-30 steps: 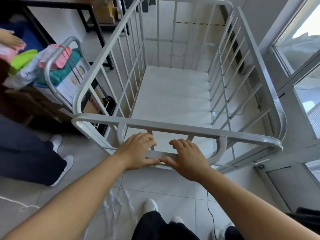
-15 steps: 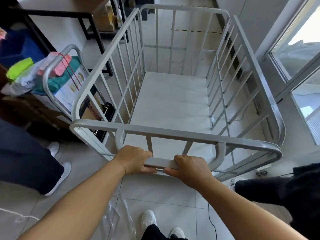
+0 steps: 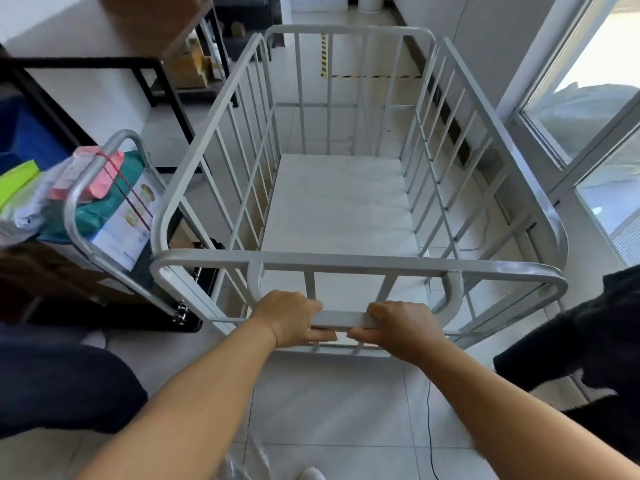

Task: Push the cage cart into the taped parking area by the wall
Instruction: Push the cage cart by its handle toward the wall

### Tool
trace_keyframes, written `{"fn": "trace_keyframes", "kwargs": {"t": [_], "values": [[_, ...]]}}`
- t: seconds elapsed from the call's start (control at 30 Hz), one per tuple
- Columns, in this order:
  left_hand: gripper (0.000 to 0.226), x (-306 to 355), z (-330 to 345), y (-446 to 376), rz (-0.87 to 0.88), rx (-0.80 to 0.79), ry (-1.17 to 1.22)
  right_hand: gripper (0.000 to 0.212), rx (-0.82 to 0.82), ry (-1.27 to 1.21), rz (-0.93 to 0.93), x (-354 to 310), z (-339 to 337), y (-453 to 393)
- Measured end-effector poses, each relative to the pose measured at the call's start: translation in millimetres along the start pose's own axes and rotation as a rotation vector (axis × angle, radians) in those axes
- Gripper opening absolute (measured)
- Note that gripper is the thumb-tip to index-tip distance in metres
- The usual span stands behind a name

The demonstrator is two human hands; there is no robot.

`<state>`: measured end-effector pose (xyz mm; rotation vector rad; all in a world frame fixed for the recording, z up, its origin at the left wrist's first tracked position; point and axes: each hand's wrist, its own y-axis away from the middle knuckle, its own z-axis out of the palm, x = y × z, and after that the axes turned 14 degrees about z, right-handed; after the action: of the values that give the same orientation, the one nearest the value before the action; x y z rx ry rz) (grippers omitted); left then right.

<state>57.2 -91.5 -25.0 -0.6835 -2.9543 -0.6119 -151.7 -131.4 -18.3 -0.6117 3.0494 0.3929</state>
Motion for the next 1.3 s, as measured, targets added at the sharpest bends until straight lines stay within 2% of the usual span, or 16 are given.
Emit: {"fn": "trace_keyframes", "kwargs": {"t": [0.43, 0.87, 1.1, 1.3], "values": [[0.059, -105, -46, -79, 0.008, -0.009, 0.004, 0.059, 0.026, 0.008, 0.002, -7, -29, -130], [0.057, -228, -107, -172, -0.03, 0.021, 0.039, 0.054, -0.024, 0.004, 0.028, -14, -74, -293], [0.056, -292, -136, -219, 0.025, 0.033, 0.023, 0.053, 0.014, 0.059, 0.064, -19, -92, -369], [0.065, -348, -160, -259, 0.075, 0.028, -0.015, 0.054, 0.017, 0.092, 0.117, -26, -107, -436]]}}
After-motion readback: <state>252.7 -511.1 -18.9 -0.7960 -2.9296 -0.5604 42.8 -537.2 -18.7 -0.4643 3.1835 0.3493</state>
